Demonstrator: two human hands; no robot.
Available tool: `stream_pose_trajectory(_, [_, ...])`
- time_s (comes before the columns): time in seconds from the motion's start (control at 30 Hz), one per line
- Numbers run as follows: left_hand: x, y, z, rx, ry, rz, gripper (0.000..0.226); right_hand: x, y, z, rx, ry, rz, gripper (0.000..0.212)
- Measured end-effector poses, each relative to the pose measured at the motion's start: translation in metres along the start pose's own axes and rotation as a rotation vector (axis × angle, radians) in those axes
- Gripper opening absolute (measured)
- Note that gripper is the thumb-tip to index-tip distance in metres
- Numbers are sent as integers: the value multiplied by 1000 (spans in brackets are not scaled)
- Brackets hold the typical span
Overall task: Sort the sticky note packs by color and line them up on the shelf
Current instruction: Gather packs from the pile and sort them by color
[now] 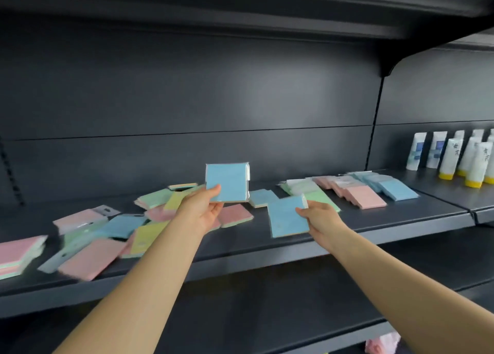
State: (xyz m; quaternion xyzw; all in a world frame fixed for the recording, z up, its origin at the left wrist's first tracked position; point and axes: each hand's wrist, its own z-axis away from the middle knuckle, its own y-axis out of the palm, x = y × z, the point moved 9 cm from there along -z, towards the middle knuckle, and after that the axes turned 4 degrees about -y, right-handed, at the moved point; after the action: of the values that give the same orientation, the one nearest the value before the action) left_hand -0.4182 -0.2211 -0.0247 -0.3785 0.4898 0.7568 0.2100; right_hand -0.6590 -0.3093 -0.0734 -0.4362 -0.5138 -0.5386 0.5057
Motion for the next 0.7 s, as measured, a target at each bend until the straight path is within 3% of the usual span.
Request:
stream_pose_trajectory(0.1, [21,22,-27,-56,-5,103,22,-1,-3,-33,75,-47,64,20])
stream_pose_trajectory(0.2, [36,36,-51,-97,17,174,14,-6,2,-62,146,-98,104,16])
stream_pose_trajectory(0.4, [46,48,-62,-134,214,111,20,-11,24,-92,175,-188,162,8])
stream_pose_trajectory(0.6, [63,43,-72,-135,267,104,18,-5,38,-107,188,-260,268,11])
stream_pose_trajectory(0.7, [77,41,-73,-141,255,69,17,-1,36,-107,167,-314,292,36])
